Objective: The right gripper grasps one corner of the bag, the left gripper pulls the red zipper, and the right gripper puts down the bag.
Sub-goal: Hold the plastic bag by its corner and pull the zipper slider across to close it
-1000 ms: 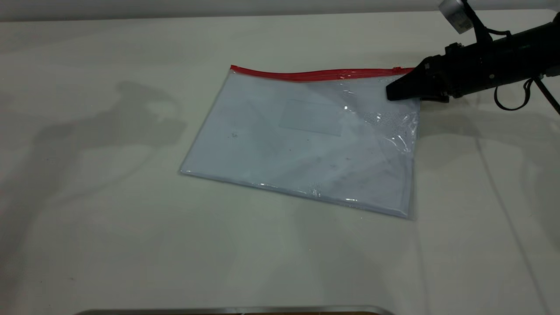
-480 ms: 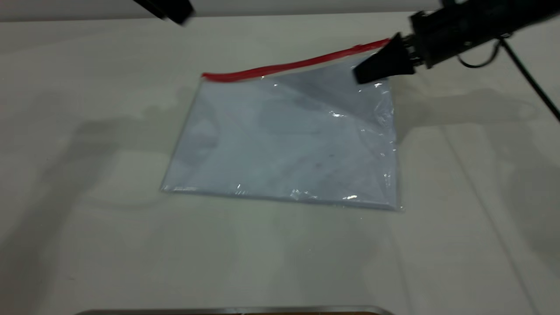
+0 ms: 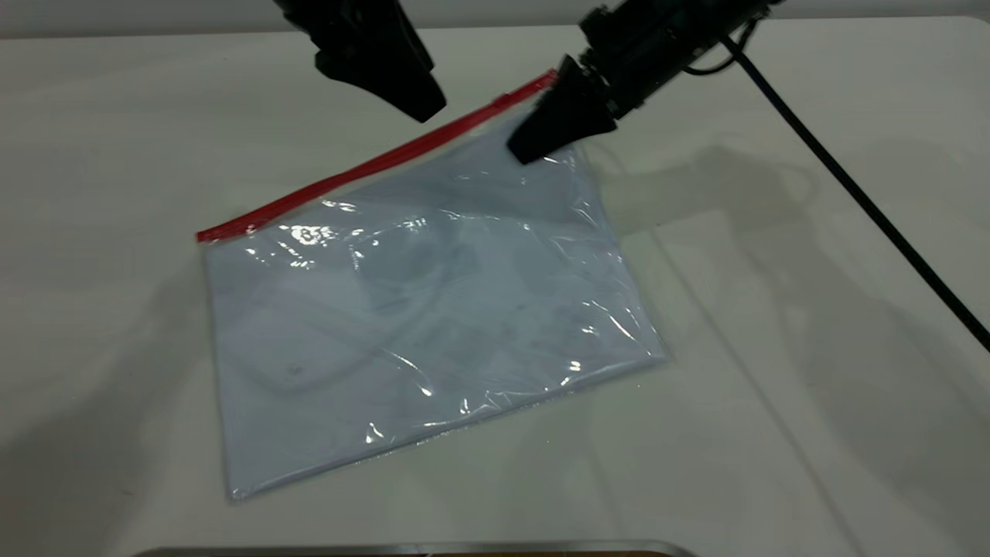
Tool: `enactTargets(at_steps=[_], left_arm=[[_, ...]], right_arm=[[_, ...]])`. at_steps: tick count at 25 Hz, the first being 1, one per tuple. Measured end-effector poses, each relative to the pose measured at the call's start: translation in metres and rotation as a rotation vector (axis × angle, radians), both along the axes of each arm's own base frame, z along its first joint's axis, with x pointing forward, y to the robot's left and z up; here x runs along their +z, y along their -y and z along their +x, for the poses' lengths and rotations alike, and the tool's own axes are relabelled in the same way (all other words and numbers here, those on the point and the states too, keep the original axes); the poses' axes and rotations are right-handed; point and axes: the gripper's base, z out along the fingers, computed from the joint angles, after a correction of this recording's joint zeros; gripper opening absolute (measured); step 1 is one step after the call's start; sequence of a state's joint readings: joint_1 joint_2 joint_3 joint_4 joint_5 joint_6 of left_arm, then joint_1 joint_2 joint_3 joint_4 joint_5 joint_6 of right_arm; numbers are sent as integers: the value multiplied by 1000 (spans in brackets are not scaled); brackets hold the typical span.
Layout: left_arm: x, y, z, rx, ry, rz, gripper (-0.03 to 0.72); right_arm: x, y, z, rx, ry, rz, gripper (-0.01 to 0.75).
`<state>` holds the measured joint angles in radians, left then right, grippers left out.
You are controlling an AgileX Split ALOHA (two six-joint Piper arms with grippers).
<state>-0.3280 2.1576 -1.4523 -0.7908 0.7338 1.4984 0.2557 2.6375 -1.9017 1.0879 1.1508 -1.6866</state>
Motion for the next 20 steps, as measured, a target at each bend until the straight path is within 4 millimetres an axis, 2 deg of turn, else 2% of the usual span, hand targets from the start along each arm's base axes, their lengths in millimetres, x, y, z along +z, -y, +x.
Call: enactTargets(at_steps=[5, 20], left_arm=[[0, 7, 4, -10, 53, -93, 590], [-22, 12, 16, 82, 82, -151, 590]], right_arm=[[12, -14, 3, 35, 47, 14, 33], [15, -14, 5, 40, 59, 17, 33]])
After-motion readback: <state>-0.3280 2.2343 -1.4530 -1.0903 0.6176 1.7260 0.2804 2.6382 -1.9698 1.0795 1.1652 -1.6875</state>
